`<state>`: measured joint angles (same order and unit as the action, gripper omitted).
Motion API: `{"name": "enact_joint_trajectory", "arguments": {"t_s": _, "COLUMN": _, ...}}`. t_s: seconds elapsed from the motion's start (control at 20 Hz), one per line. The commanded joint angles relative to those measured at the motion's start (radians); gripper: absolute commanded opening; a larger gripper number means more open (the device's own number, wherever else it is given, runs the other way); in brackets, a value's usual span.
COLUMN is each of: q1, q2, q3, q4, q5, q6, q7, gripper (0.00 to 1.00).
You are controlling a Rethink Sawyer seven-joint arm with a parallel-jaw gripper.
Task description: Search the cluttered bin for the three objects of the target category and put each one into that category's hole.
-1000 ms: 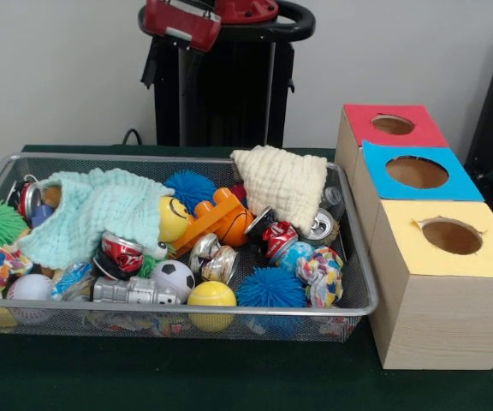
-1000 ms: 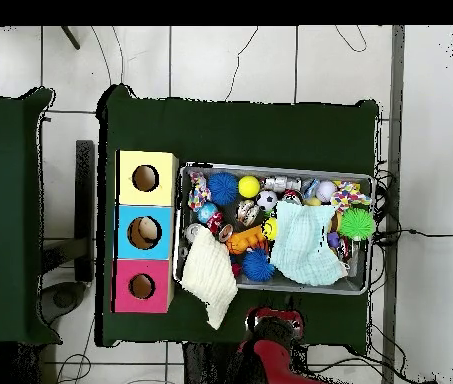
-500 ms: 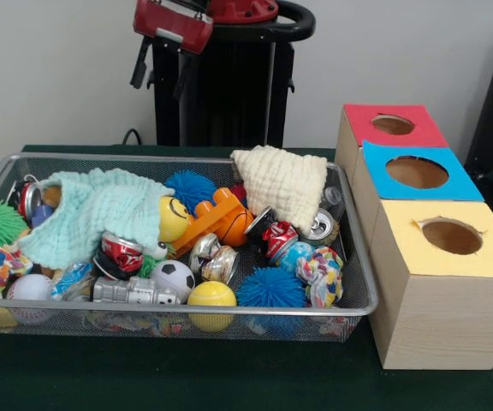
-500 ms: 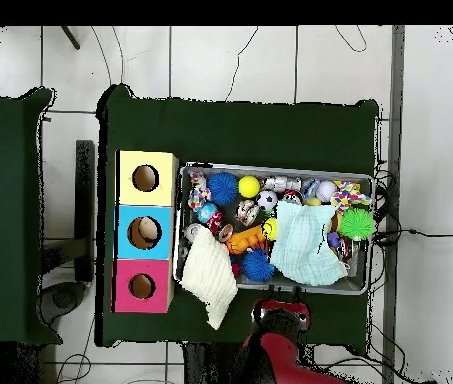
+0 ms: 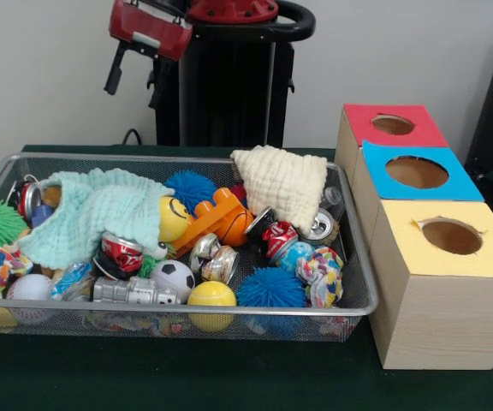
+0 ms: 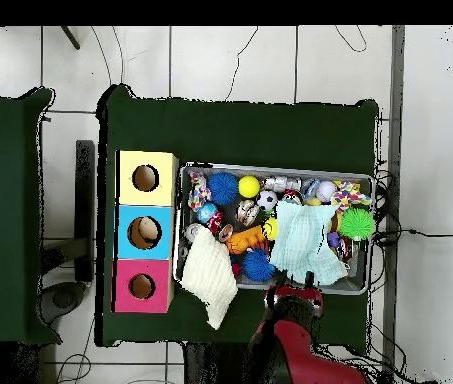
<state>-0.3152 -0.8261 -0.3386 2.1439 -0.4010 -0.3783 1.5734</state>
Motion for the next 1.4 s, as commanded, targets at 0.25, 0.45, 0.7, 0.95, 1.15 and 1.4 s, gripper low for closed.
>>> {"name": "enact_joint_trajectory", "arguments": {"t_s": 0.25, "q1": -0.054, "q2": 0.167, "q3": 0.084, "q4": -0.15, "q5": -0.02, "q6": -0.194, "q7": 0.146, "gripper": 1.0}}
{"name": "enact_joint_trajectory", "arguments": {"t_s": 0.45, "q1": -0.046, "q2": 0.244, "q3": 0.075, "q4": -0.169, "q5": 0.004, "q6": -0.253, "q7": 0.14, "gripper": 1.0}}
{"name": "enact_joint_trajectory", "arguments": {"t_s": 0.7, "q1": -0.037, "q2": 0.293, "q3": 0.063, "q4": -0.182, "q5": 0.02, "q6": -0.304, "q7": 0.138, "gripper": 1.0}}
{"name": "enact_joint_trajectory", "arguments": {"t_s": 0.95, "q1": -0.049, "q2": 0.34, "q3": 0.099, "q4": -0.214, "q5": 0.012, "q6": -0.332, "q7": 0.158, "gripper": 1.0}}
{"name": "enact_joint_trajectory", "arguments": {"t_s": 1.15, "q1": -0.047, "q2": 0.361, "q3": 0.11, "q4": -0.234, "q5": 0.016, "q6": -0.353, "q7": 0.158, "gripper": 1.0}}
{"name": "enact_joint_trajectory", "arguments": {"t_s": 1.4, "q1": -0.036, "q2": 0.369, "q3": 0.104, "q4": -0.242, "q5": 0.016, "q6": -0.381, "q7": 0.147, "gripper": 1.0}}
